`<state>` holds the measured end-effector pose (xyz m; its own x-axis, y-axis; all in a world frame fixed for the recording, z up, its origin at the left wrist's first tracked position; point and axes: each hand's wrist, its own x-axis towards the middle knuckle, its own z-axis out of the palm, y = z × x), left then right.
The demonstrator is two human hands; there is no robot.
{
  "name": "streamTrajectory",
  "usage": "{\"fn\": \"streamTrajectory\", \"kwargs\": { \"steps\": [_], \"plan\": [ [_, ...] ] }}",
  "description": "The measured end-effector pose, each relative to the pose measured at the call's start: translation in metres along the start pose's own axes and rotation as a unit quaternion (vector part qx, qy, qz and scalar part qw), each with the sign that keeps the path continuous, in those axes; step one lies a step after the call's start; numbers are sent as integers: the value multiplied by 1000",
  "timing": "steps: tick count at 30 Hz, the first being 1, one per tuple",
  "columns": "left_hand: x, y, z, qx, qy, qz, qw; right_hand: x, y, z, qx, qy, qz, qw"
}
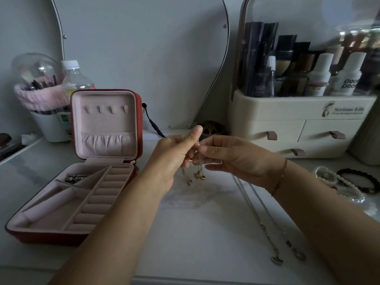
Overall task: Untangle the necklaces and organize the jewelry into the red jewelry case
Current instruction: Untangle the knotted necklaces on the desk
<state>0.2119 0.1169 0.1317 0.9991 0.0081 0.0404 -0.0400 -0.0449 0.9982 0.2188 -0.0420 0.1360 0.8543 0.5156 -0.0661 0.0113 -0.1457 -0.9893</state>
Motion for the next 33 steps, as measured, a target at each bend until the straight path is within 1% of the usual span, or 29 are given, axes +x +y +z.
{"fn": "streamTrajectory", "kwargs": {
  "steps": [3, 6, 11, 13, 15, 18, 20, 23, 26, 29, 33],
  "plan": [
    [-2, 1, 1, 7, -4, 2, 1000, 0, 0, 3, 26, -25, -7, 999],
    [-2, 3, 1, 6, -16, -2, 1000, -1, -2, 2, 56, -21, 2, 998],
    [-4, 4, 1, 10, -26, -16, 999, -6, -6, -1, 20, -7, 18, 1000],
    [-4, 5, 1, 7, -28, -23, 999, -6, -8, -4, 43, 4, 3, 999],
    [-3, 5, 0, -10, -29, -27, 999, -5, -10, -7, 89, 27, -26, 995],
    [-1, 5, -1, -55, -26, -32, 998, -3, -13, -15, 168, 50, -79, 981],
    [1, 4, -2, -76, -32, -37, 996, -4, -15, -19, 196, 52, -106, 973],
    [2, 3, -3, -108, -57, -34, 992, -5, -17, -22, 224, 46, -124, 965],
    [1, 4, -4, -131, -90, -25, 987, -6, -18, -24, 249, 39, -124, 960],
    [0, 3, -3, -112, -120, -41, 985, -8, -20, -27, 272, 22, -119, 955],
    [2, -3, -4, -65, -123, -64, 988, -11, -21, -30, 272, 10, -112, 956]
  ]
}}
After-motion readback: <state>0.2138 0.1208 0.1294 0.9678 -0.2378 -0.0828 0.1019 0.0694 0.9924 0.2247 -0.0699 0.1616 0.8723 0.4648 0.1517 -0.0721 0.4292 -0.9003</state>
